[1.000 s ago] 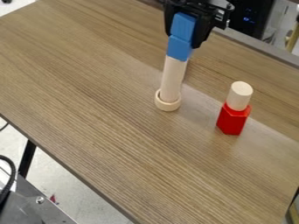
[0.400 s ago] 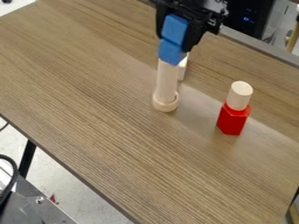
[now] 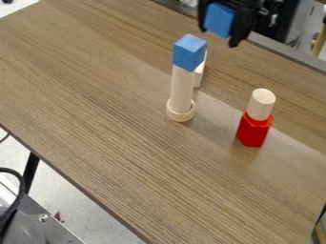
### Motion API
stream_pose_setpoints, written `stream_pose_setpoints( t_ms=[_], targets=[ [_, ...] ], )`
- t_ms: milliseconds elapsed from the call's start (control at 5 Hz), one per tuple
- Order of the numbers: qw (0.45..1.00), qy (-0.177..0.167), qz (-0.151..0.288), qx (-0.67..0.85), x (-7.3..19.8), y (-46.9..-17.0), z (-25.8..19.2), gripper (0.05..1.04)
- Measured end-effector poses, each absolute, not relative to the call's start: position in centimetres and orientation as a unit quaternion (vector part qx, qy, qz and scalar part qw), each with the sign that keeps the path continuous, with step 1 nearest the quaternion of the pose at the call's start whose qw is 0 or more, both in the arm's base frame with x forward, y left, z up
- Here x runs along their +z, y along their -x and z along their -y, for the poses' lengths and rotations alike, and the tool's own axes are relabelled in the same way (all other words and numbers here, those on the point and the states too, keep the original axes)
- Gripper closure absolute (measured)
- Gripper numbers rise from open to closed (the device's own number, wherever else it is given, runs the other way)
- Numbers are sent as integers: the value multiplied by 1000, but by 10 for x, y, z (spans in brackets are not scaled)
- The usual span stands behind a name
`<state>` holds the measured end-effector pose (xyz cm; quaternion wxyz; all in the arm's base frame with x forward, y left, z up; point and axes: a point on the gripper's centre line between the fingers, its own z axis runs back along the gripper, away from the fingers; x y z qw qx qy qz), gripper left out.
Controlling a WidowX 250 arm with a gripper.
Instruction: Pick up the blue cube and put it on the cylinder
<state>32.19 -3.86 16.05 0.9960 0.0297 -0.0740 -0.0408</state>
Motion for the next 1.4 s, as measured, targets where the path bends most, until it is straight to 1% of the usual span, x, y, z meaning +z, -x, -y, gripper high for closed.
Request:
stream_pose_setpoints(
  t_ms=[200, 400, 600, 1000, 1200, 1400],
  targets=[
    [994, -27, 78, -70, 160, -322, 53, 480],
    [991, -25, 69, -113, 149, -324, 74, 480],
    [988, -11, 64, -143, 138, -326, 88, 480],
    [984, -15, 36, -175, 112, -328, 105, 480],
    [984, -17, 25, -178, 101, -330, 105, 480],
    [983, -18, 28, -181, 95, -333, 106, 480]
  ],
)
